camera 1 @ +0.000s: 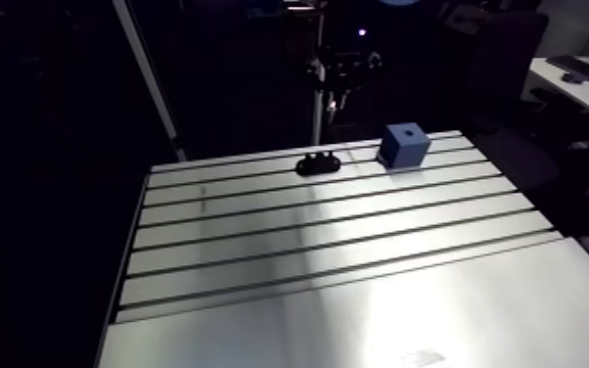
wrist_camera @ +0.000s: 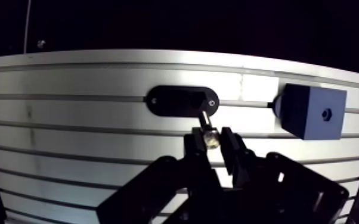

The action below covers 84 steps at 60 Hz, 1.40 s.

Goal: Pick up the M10 bolt and insert it into the hex recess until seated.

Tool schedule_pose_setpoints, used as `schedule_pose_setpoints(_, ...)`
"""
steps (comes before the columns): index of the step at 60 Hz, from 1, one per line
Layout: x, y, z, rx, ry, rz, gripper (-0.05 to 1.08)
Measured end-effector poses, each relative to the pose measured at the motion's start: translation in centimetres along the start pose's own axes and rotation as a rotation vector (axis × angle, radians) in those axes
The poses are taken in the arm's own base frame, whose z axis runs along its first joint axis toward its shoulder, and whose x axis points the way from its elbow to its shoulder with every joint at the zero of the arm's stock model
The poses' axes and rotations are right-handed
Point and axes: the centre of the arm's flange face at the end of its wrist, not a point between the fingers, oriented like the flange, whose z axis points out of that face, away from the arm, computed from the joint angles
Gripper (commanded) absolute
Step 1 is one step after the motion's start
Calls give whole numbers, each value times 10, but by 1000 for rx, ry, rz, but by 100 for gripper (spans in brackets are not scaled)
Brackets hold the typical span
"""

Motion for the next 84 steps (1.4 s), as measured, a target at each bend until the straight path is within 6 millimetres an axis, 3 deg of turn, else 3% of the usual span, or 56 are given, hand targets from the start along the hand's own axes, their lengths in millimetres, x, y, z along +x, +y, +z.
schedule_pose_setpoints(18,6,19,-49,-16,-117,-52,95)
schedule_pose_setpoints(31,19,42,-70,-32,-191,-67,95)
schedule_pose_setpoints(58,62,80,-73,-19,-249,-40,95)
schedule_pose_setpoints(76,64,88,-71,-18,-259,-12,95)
schedule_pose_setpoints(84,60,100,-68,-24,-265,8,95)
